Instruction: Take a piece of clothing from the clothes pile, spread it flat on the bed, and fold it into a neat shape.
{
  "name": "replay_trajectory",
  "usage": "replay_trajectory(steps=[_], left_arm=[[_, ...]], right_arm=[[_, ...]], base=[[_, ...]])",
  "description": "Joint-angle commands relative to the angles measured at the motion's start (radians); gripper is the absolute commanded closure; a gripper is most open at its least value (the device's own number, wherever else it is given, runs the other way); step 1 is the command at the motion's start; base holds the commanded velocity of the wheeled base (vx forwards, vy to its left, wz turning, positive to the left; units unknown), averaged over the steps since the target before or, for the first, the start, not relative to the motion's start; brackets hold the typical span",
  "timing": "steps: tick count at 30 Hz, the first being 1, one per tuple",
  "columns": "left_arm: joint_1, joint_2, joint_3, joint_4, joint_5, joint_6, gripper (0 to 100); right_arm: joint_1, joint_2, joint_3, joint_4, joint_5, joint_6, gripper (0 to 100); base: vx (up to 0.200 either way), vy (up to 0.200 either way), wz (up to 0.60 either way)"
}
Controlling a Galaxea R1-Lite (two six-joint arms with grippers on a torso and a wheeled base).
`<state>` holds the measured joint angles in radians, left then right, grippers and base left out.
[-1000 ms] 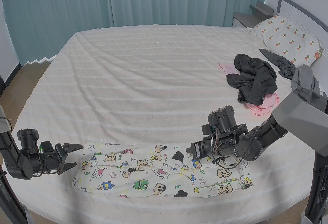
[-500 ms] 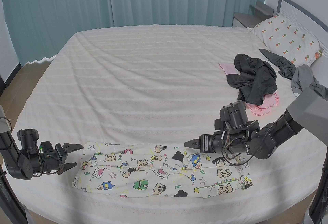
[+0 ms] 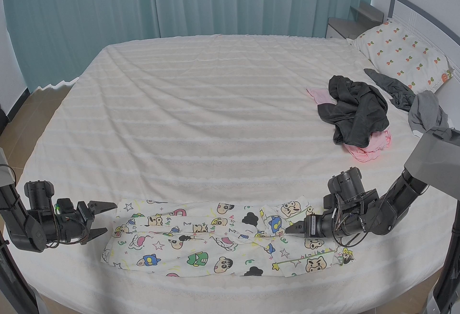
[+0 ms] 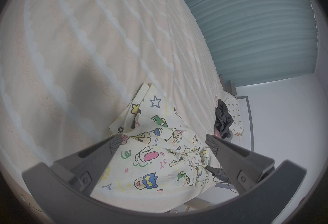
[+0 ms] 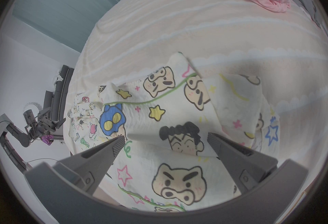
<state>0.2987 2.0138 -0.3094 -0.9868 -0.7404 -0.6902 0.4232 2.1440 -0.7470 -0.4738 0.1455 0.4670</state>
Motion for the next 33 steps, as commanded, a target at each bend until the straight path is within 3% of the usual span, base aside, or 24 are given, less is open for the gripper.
replay_trajectory(steps=[1,7,11,13,15,16,17,20,23,25,27,28,31,33], left_arm=[[0.002,-0.009,0.003,-0.001,0.013,0.0,0],[0.0,-0.033,0.047,-0.11,0.075,0.028,0],[-0.038,-0.075,0.127,-0.199,0.187,0.121,0],[-0.093,-0.11,0.141,-0.213,0.254,0.144,0],[-0.202,-0.13,0.125,-0.19,0.374,0.153,0],[-0.208,-0.13,0.124,-0.187,0.38,0.153,0],[-0.263,-0.13,0.088,-0.158,0.461,0.158,0],[-0.285,-0.135,-0.005,-0.035,0.516,0.253,0],[-0.274,-0.159,-0.094,0.2,0.521,0.462,0],[-0.268,-0.168,-0.145,0.323,0.504,0.534,0],[-0.267,-0.165,-0.159,0.355,0.501,0.551,0],[-0.245,-0.149,-0.2,0.448,0.5,0.643,0],[-0.224,-0.086,-0.221,0.476,0.498,0.744,0],[-0.22,-0.047,-0.244,0.473,0.498,0.752,0]], right_arm=[[-0.011,-0.015,0.031,-0.008,-0.001,0.001,0],[0.0,-0.248,0.189,-0.244,-0.02,0.094,0],[-0.003,-0.394,0.347,-0.335,-0.067,0.093,0],[-0.017,-0.474,0.428,-0.385,-0.081,0.096,0],[-0.061,-0.564,0.522,-0.454,-0.073,0.096,0],[-0.063,-0.567,0.526,-0.457,-0.073,0.094,0],[-0.075,-0.595,0.561,-0.486,-0.08,0.09,0],[-0.092,-0.638,0.597,-0.537,-0.077,0.088,0],[-0.095,-0.674,0.604,-0.548,-0.075,0.068,0],[-0.106,-0.688,0.606,-0.548,-0.073,0.062,0],[-0.11,-0.691,0.606,-0.548,-0.073,0.061,0],[-0.115,-0.708,0.609,-0.548,-0.073,0.055,0],[-0.113,-0.74,0.62,-0.542,-0.07,0.048,0],[-0.113,-0.762,0.629,-0.54,-0.063,0.045,0]], base=[[0.0,0.0,0.0],[0.0,0.0,0.0],[0.0,0.0,0.0],[0.0,0.0,0.0],[0.0,0.0,0.0],[0.0,0.0,0.0],[0.0,0.0,0.0],[0.0,0.0,0.0],[0.0,0.0,0.0],[0.0,0.0,0.0],[0.0,0.0,0.0],[0.0,0.0,0.0],[0.0,0.0,0.0],[0.0,0.0,0.0]])
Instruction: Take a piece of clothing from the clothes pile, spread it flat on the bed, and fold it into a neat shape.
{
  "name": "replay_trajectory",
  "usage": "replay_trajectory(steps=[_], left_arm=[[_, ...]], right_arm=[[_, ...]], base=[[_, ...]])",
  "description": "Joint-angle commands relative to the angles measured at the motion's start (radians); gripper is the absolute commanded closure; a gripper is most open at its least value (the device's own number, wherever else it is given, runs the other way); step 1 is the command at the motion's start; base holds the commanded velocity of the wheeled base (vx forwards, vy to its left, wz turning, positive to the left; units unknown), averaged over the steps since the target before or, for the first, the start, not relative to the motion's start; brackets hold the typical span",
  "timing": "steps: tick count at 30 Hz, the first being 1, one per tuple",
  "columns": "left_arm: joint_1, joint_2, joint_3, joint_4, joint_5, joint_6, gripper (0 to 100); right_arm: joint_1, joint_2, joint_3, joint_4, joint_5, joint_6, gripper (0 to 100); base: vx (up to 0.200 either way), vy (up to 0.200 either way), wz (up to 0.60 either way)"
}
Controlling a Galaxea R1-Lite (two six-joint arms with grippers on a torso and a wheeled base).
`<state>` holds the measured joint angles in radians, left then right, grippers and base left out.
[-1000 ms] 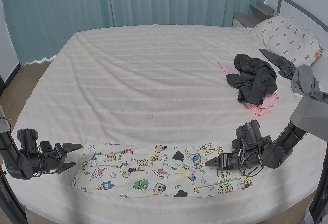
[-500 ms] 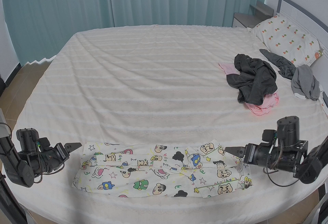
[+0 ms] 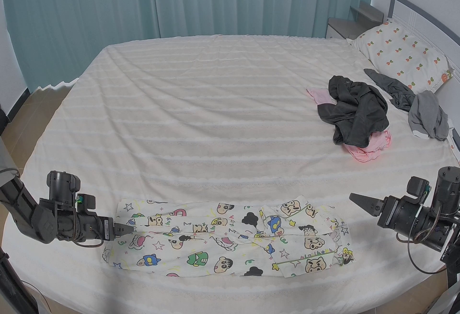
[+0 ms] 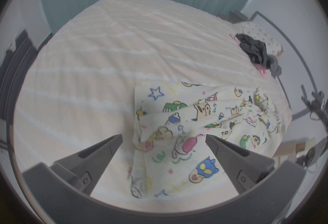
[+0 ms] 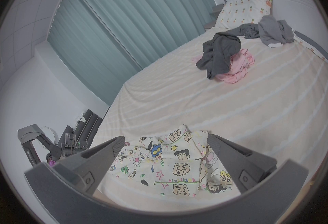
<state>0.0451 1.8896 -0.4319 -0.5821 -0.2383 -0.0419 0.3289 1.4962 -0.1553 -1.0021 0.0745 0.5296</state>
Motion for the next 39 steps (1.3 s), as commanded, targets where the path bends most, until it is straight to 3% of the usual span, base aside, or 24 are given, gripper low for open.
replay_trajectory(steps=[1,15,32,33,39], left_arm=[[0.035,0.089,-0.13,0.068,-0.004,0.103,0],[0.033,0.246,-0.218,0.067,-0.027,0.079,0],[0.016,0.301,-0.24,0.067,-0.032,0.079,0],[0.013,0.296,-0.232,0.068,-0.039,0.079,100],[0.01,0.284,-0.214,0.07,-0.041,0.077,100]], right_arm=[[-0.019,-0.119,0.042,-0.012,0.01,-0.019,0],[-0.011,-0.142,0.054,-0.012,0.018,-0.042,0],[0.018,-0.139,0.063,-0.012,0.018,-0.042,0],[0.018,-0.139,0.063,-0.012,0.018,-0.042,0],[0.018,-0.134,0.065,-0.012,0.018,-0.04,0]], base=[[0.0,0.0,0.0],[0.0,0.0,0.0],[0.0,0.0,0.0],[0.0,0.0,0.0],[0.0,0.0,0.0]])
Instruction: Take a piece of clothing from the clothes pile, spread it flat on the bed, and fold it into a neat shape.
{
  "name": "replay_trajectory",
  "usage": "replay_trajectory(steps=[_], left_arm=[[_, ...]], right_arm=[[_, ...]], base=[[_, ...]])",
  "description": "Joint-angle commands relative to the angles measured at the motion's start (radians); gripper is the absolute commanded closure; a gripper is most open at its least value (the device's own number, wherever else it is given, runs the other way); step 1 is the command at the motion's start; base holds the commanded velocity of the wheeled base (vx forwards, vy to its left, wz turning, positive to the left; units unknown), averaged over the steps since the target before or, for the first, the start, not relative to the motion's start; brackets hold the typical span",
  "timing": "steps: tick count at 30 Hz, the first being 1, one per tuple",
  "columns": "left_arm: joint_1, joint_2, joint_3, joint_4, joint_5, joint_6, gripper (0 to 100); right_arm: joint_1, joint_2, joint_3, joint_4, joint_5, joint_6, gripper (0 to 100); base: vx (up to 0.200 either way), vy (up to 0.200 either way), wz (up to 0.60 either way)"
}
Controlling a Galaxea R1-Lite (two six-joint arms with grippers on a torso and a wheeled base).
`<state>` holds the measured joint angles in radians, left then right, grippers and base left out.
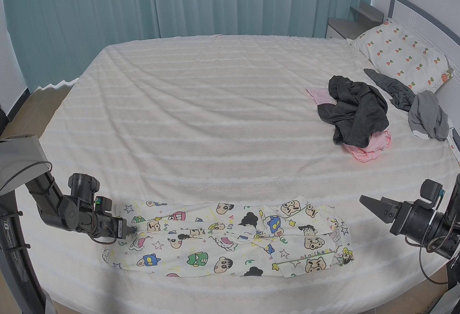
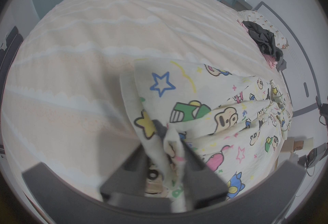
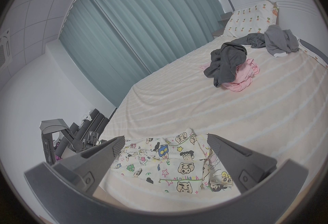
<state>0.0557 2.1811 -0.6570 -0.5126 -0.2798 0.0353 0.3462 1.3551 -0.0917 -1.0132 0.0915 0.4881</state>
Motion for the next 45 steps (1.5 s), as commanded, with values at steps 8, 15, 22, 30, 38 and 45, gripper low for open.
replay_trajectory(steps=[8,15,22,30,38,45], left_arm=[[0.019,-0.07,0.033,0.009,0.001,0.0,100],[0.082,-0.126,0.027,0.071,-0.002,0.009,100],[0.208,-0.184,0.017,0.126,-0.073,0.02,100],[0.403,-0.205,-0.052,0.252,-0.171,0.08,100],[0.647,-0.213,-0.239,0.451,-0.312,0.077,100],[0.785,-0.199,-0.451,0.667,-0.366,0.074,100]], right_arm=[[-0.001,0.006,0.001,-0.001,0.001,0.001,0],[-0.001,0.001,0.001,-0.001,0.001,0.001,0],[0.001,0.001,0.001,-0.001,0.001,0.0,0],[0.002,-0.001,0.001,-0.001,0.001,0.0,0],[0.002,-0.004,0.003,-0.001,0.001,0.0,0],[0.002,-0.005,0.003,-0.001,0.001,0.0,0]], base=[[0.0,0.0,0.0],[0.0,0.0,0.0],[0.0,0.0,0.0],[0.0,0.0,0.0],[0.0,0.0,0.0],[0.0,0.0,0.0]])
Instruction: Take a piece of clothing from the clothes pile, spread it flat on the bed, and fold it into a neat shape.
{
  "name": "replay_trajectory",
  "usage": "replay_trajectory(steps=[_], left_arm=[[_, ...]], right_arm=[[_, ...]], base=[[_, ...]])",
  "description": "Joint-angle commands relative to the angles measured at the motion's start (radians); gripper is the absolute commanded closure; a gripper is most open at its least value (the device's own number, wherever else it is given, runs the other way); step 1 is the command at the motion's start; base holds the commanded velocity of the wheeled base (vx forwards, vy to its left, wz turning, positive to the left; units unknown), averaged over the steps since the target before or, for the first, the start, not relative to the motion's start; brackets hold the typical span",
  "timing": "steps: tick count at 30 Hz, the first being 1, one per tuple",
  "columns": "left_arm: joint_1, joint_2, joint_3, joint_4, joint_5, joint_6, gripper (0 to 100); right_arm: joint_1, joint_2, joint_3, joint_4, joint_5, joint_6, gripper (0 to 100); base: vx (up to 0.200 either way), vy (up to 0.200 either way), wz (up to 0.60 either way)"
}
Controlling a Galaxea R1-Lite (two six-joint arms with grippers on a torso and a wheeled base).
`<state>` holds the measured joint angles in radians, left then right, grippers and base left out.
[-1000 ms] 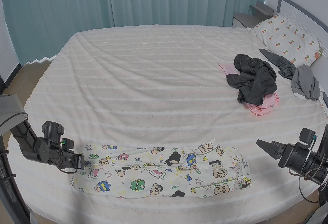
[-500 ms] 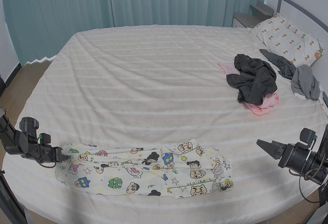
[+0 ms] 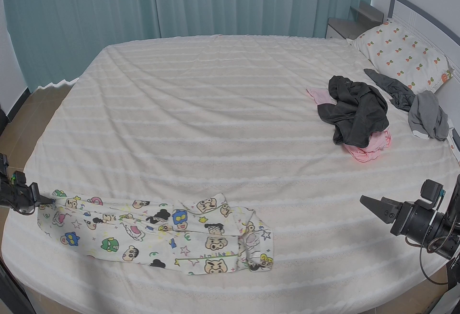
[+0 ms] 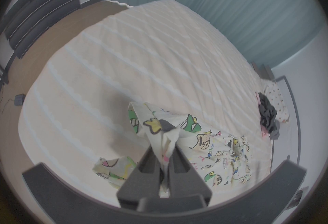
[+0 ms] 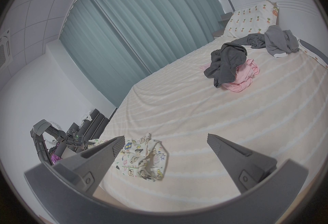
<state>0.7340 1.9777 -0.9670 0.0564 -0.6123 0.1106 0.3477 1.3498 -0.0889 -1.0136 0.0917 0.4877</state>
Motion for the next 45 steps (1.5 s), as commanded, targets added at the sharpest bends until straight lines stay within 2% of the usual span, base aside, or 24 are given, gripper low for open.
replay_trajectory(steps=[1,5,8,9,12,13,14,16,17,18,20,21,23,25,26,28,30,31,32,36,40,45], left_arm=[[0.114,0.003,-0.16,0.122,-0.033,-0.003,100],[0.104,-0.037,-0.171,0.189,-0.017,-0.016,100],[0.011,-0.135,-0.136,0.276,0.056,-0.031,100],[-0.013,-0.161,-0.125,0.293,0.068,-0.042,100],[-0.162,-0.281,-0.076,0.316,0.083,-0.131,100],[-0.162,-0.281,-0.076,0.316,0.083,-0.131,100],[-0.275,-0.344,-0.05,0.312,0.12,-0.198,100],[-0.354,-0.375,-0.039,0.31,0.164,-0.239,100],[-0.472,-0.407,-0.022,0.309,0.244,-0.295,100],[-0.495,-0.413,-0.018,0.307,0.26,-0.304,100],[-0.7,-0.444,0.013,0.278,0.395,-0.384,100],[-0.7,-0.444,0.013,0.278,0.395,-0.384,100],[-0.917,-0.434,0.028,0.204,0.517,-0.503,100],[-1.049,-0.385,0.028,0.151,0.605,-0.577,100],[-1.049,-0.385,0.028,0.151,0.605,-0.577,100],[-1.159,-0.295,0.021,0.08,0.686,-0.62,100],[-1.185,-0.27,0.021,0.059,0.698,-0.635,100],[-1.245,-0.214,0.014,0.017,0.707,-0.672,100],[-1.268,-0.191,0.008,-0.001,0.709,-0.692,100],[-1.338,-0.129,-0.029,-0.027,0.709,-0.766,100],[-1.383,-0.079,-0.071,-0.029,0.712,-0.833,100],[-1.383,-0.031,-0.111,-0.047,0.729,-0.861,100]], right_arm=[[0.001,0.0,-0.002,0.0,0.0,0.0,0],[0.001,-0.006,-0.002,0.0,0.0,0.0,0],[0.001,-0.014,-0.002,0.0,0.0,0.0,0],[0.001,-0.015,-0.002,0.0,0.0,0.0,0],[0.001,-0.015,-0.002,0.0,0.0,0.0,0],[0.001,-0.015,-0.002,0.0,0.0,0.0,0],[0.001,-0.017,-0.002,0.0,0.0,0.0,0],[0.001,-0.021,-0.002,0.0,0.0,0.0,0],[0.001,-0.026,-0.003,0.0,0.0,0.0,0],[0.001,-0.027,-0.003,0.0,0.0,0.0,0],[0.001,-0.037,-0.005,0.0,0.0,0.0,0],[0.001,-0.037,-0.005,0.0,0.0,0.0,0],[0.001,-0.041,-0.005,0.001,0.0,0.0,0],[0.001,-0.043,-0.006,0.0,0.0,0.0,0],[0.001,-0.043,-0.006,0.0,0.0,0.0,0],[-0.001,-0.044,-0.006,0.0,0.0,0.0,0],[-0.001,-0.044,-0.006,0.0,0.0,0.0,0],[-0.001,-0.044,-0.006,0.0,0.0,0.0,0],[-0.001,-0.044,-0.006,0.0,0.0,0.0,0],[-0.001,-0.046,-0.006,0.0,0.0,0.0,0],[0.001,-0.046,-0.006,0.0,0.0,0.0,0],[0.001,-0.046,-0.006,0.0,0.0,0.0,0]], base=[[0.0,0.0,0.0],[0.0,0.0,0.0],[0.0,0.0,0.0],[0.0,0.0,0.0],[0.0,0.0,0.0],[0.0,0.0,0.0],[0.0,0.0,0.0],[0.0,0.0,0.0],[0.0,0.0,0.0],[0.0,0.0,0.0],[0.0,0.0,0.0],[0.0,0.0,0.0],[0.0,0.0,0.0],[0.0,0.0,0.0],[0.0,0.0,0.0],[0.0,0.0,0.0],[0.0,0.0,0.0],[0.0,0.0,0.0],[0.0,0.0,0.0],[0.0,0.0,0.0],[0.0,0.0,0.0],[0.0,0.0,0.0]])
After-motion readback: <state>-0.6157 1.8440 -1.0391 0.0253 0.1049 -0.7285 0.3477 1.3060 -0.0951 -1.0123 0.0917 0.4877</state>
